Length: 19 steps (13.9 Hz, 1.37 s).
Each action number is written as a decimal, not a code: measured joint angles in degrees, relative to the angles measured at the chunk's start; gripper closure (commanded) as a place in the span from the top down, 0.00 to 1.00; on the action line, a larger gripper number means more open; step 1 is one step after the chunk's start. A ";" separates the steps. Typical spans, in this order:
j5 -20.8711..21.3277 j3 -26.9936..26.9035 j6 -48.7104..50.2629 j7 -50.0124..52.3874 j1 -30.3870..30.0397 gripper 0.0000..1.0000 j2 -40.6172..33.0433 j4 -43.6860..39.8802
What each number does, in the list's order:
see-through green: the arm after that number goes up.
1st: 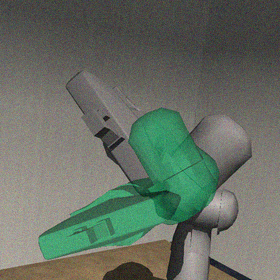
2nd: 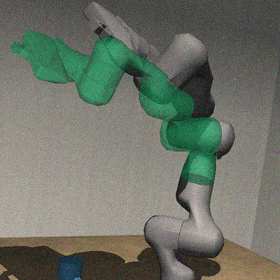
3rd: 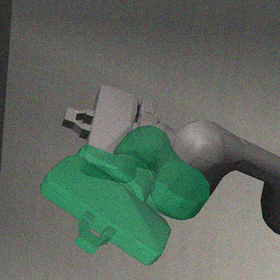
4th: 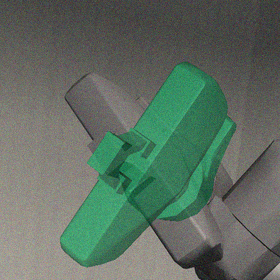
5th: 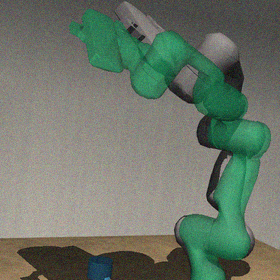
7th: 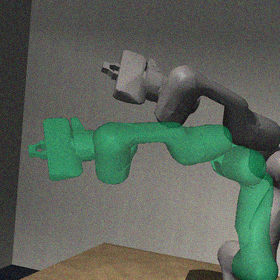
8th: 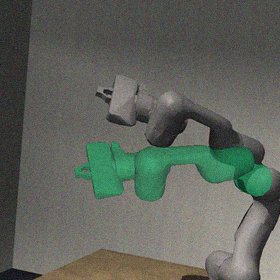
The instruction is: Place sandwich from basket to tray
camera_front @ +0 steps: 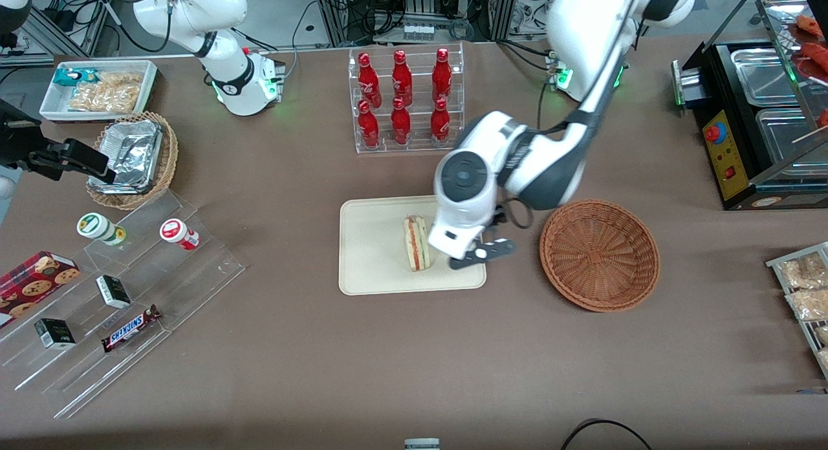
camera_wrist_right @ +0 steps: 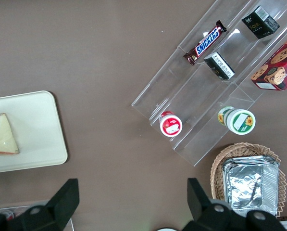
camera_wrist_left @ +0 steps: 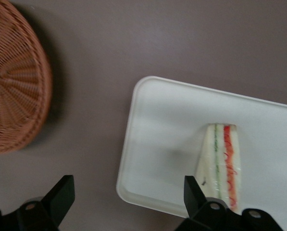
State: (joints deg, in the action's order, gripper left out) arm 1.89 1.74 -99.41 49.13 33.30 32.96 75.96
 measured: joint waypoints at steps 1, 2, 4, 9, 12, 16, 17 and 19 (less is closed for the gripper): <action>0.00 -0.06 0.26 -1.92 -1.60 1.00 -1.33 1.13; 0.00 -0.11 0.30 -4.08 -3.19 1.00 -2.63 2.50; 0.00 -0.21 0.33 -9.14 -6.31 1.00 -5.44 5.78; 0.00 -0.34 1.48 -19.18 -13.65 1.00 -13.05 12.60; -0.37 2.97 5.20 -24.76 -20.67 1.00 -17.11 13.74; -0.45 8.25 12.32 -33.44 -30.07 1.00 -22.18 13.91; -0.45 8.53 13.61 -35.55 -31.30 1.00 -23.53 13.96; -0.46 9.09 15.56 -39.38 -33.59 1.00 -26.11 14.03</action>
State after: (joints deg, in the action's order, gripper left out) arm 1.43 10.83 -83.86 9.76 -0.29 6.86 89.99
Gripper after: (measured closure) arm 0.000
